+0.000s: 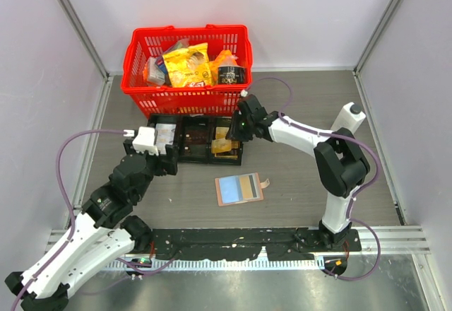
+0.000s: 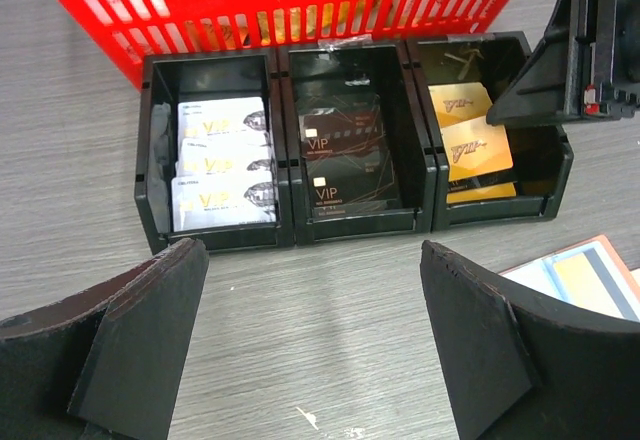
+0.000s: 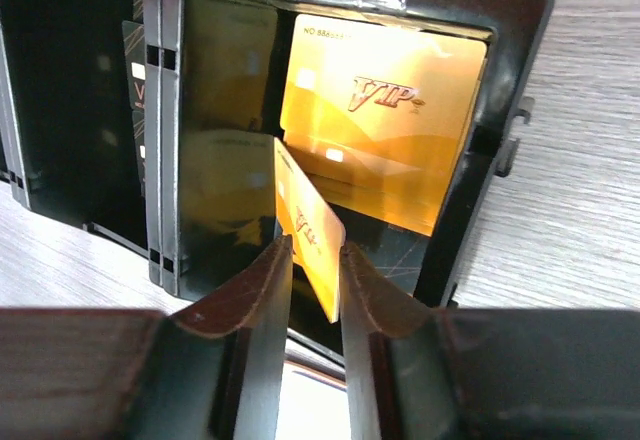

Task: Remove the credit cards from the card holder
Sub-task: Place the credit card in the storage box, then remove the credit card from the card holder.

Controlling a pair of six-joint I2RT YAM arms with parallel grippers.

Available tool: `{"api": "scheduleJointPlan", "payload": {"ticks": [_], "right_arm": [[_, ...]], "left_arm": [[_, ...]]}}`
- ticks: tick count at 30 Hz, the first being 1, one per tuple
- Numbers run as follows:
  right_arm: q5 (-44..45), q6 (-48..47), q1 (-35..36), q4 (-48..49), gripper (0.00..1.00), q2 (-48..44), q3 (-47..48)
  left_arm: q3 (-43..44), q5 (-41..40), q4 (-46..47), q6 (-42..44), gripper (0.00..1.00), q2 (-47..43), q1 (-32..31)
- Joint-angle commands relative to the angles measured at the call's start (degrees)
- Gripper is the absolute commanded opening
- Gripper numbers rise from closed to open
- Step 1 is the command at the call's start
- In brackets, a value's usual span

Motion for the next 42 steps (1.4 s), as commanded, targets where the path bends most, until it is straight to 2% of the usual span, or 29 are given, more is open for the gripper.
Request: {"api": "scheduleJointPlan", "payload": {"ticks": [1, 7, 13, 15, 23, 27, 30, 33, 35, 38, 42], "right_arm": [[3.30, -2.28, -0.94, -1.00, 0.33, -3.88, 3.52], [4.35, -4.57, -0.85, -2.95, 0.37, -10.65, 1.07], [3.92, -6.33, -0.68, -2.15, 0.50, -21.89, -6.92], [2.86, -6.68, -0.50, -2.15, 0.52, -25.15, -9.64], [8.92, -7.12, 5.12, -4.26, 0.58, -36.05, -20.28], [16.29, -4.93, 9.78, -6.63, 0.57, -37.64, -24.51], [17.89, -0.72, 11.97, -5.67, 0.57, -37.46, -28.72], [17.36, 1.57, 13.03, -3.31, 0.57, -36.33, -31.36], [17.80, 2.28, 14.00, -2.42, 0.56, -35.45, -32.77], [18.86, 3.33, 14.88, -2.42, 0.56, -32.64, -33.56], [18.07, 3.60, 15.06, -0.93, 0.53, -30.61, -34.80]], "left_arm": [[0.88, 3.48, 0.94, 1.06, 0.92, 1.57, 0.33], [3.16, 9.28, 0.15, -3.33, 0.91, 6.05, 0.33], [7.29, 16.49, -3.01, -10.71, 0.86, 13.78, 0.24], [7.82, 19.47, -3.10, -13.08, 0.85, 15.98, -0.02], [4.57, 18.79, 1.38, -24.94, 0.85, 21.08, -6.25], [3.25, 12.38, 2.96, -33.64, 0.83, 25.73, -13.01], [3.42, 9.04, 3.23, -39.97, 0.82, 30.04, -16.36], [5.26, 6.05, 0.78, -46.56, 0.86, 34.61, -18.56], [6.67, 5.25, -0.89, -49.82, 0.92, 37.07, -19.27], [6.25, 7.52, 1.80, -48.97, 0.95, 39.45, -19.62], [2.64, 8.24, 7.53, -48.25, 0.91, 38.67, -20.06]]}}
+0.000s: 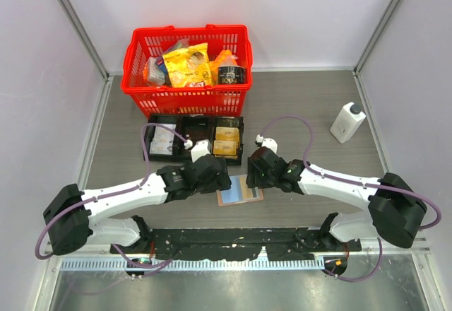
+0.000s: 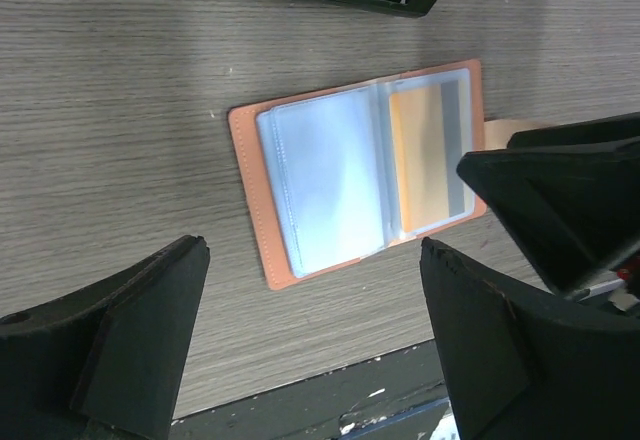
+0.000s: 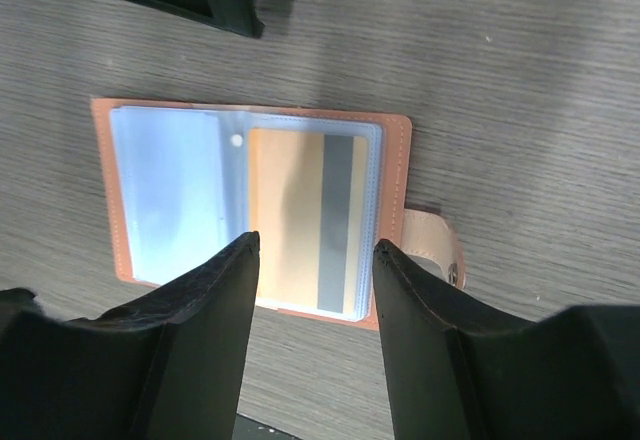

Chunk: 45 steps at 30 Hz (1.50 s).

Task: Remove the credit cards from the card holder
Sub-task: Remove the credit card from the card holder.

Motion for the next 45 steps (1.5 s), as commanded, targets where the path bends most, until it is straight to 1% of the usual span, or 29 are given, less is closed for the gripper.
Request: {"api": "scheduleJointPlan", "payload": {"ticks": [1, 4, 11, 16, 20, 24, 29, 33, 37, 38, 42, 43, 45], "right_arm": [[1.44, 1.90, 0.46, 3.86, 0.53, 1.63, -1.29], [1.52, 2.68, 0.46, 4.66, 0.49, 2.42, -2.26], [0.29, 2.86, 0.46, 5.79, 0.45, 4.10, -3.05], [-0.15, 2.78, 0.37, 6.24, 0.43, 4.36, -3.31], [-0.50, 2.51, 0.46, 6.15, 0.41, 4.80, -3.23], [-1.73, 1.90, 0.46, 6.67, 0.40, 4.62, -3.14], [-2.35, 0.67, 0.46, 5.98, 0.39, 4.45, -1.65], [-2.79, -0.83, 0.54, 4.66, 0.34, 4.36, -0.07], [-3.31, -1.62, 0.46, 3.86, 0.32, 4.01, 0.90], [-3.58, -1.71, 0.46, 3.86, 0.32, 3.92, 1.08], [-3.40, -1.18, 0.54, 3.69, 0.32, 3.74, 0.99], [-1.92, -0.48, 0.54, 2.73, 0.32, 3.83, 1.08], [0.54, 0.22, 0.46, 1.33, 0.37, 4.09, 1.08]], "left_arm": [[-2.04, -1.62, 6.85, -1.04, 0.89, -0.72, -0.67], [-1.35, -2.33, 6.60, -0.25, 0.85, 1.12, -0.76], [2.87, -2.85, 4.93, 1.42, 0.77, 8.59, -1.82], [4.55, -2.59, 3.52, 1.69, 0.67, 12.46, -2.08], [4.72, -2.77, 2.82, 1.16, 0.61, 13.87, -2.34], [4.99, -2.42, 1.59, 0.28, 0.57, 15.36, -2.52], [5.51, -1.62, 0.71, -0.33, 0.49, 17.47, -2.87], [5.43, -1.27, 0.88, -0.86, 0.46, 17.92, -3.05], [5.16, -1.10, 1.06, -1.12, 0.37, 17.92, -3.13], [5.07, -1.01, 1.23, -1.13, 0.34, 17.83, -3.14], [4.64, -0.75, 1.76, -1.48, 0.32, 17.48, -3.22], [4.63, -0.75, 1.76, -1.56, 0.31, 17.48, -3.14], [4.37, -0.66, 1.85, -1.65, 0.31, 17.39, -3.31]]}}
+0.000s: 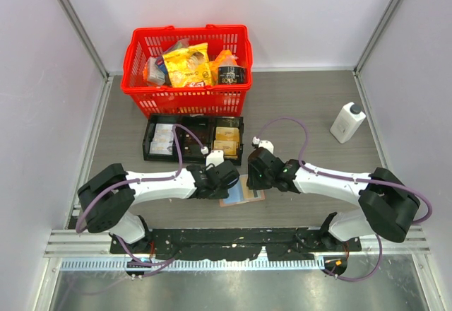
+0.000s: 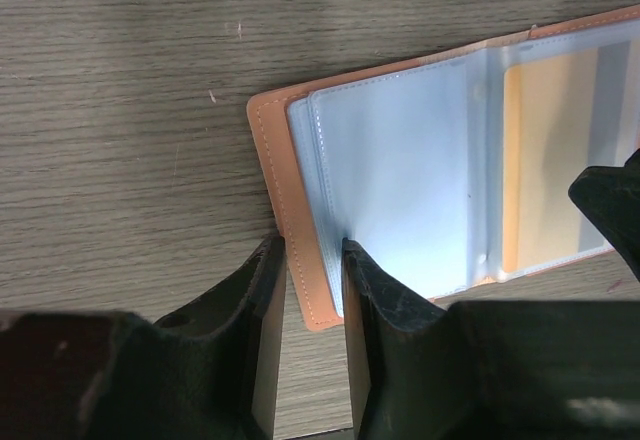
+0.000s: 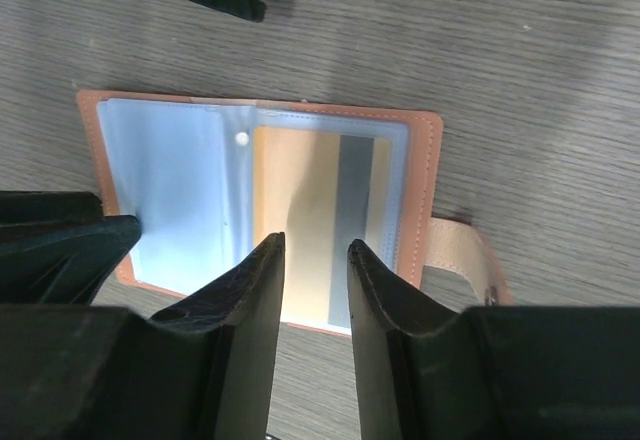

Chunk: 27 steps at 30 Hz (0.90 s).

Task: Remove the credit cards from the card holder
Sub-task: Remove the credit card from the card holder.

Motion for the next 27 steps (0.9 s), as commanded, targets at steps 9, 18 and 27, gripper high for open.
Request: {"api": "scheduleJointPlan", "payload": {"ticks": [9, 18, 27], "right_arm": [[3.40, 1.63, 0.37, -0.98, 0.44, 0.93, 1.06], [1.46, 1.63, 0.37, 0.52, 0.42, 3.39, 0.79], [-3.98, 1.63, 0.46, 5.69, 0.37, 0.85, -0.88]], "left_arm": [[0.48, -0.16, 1.04, -1.55, 0.30, -0.67, -0.56], [0.48, -0.07, 1.13, -1.63, 0.29, -0.67, -0.56], [0.39, 0.28, 1.57, -1.63, 0.29, -0.49, -0.73]]}}
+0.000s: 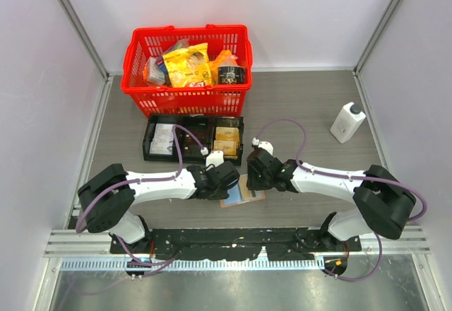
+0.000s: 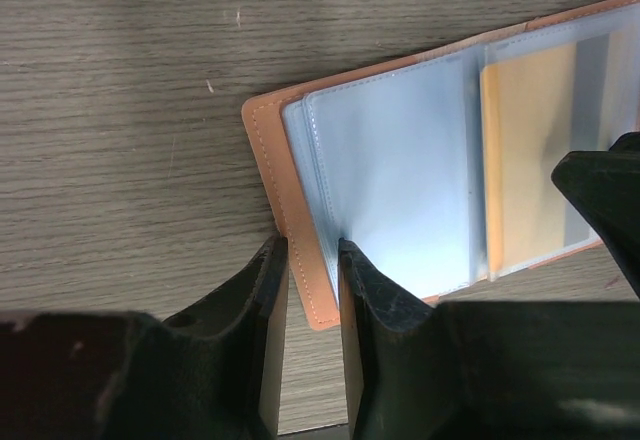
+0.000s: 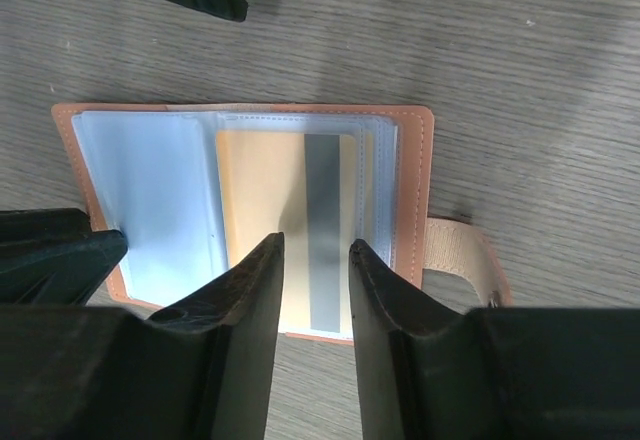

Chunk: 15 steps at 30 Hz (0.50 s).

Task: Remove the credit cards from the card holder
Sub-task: Remove the credit card from the card holder.

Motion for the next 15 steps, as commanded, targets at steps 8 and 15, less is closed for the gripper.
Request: {"api": "scheduleJointPlan", "payload": {"ticks": [8, 15], "right_arm": [[-11.23, 2.44, 0.46, 12.23, 0.28, -6.30, -2.72], [1.66, 2.88, 0.37, 1.63, 0.41, -7.36, -0.71]], "left_arm": [[0.13, 0.07, 1.94, -0.76, 0.28, -0.49, -0.43], [-0.22, -0.02, 2.03, -1.11, 0.28, -0.84, -0.51]]}}
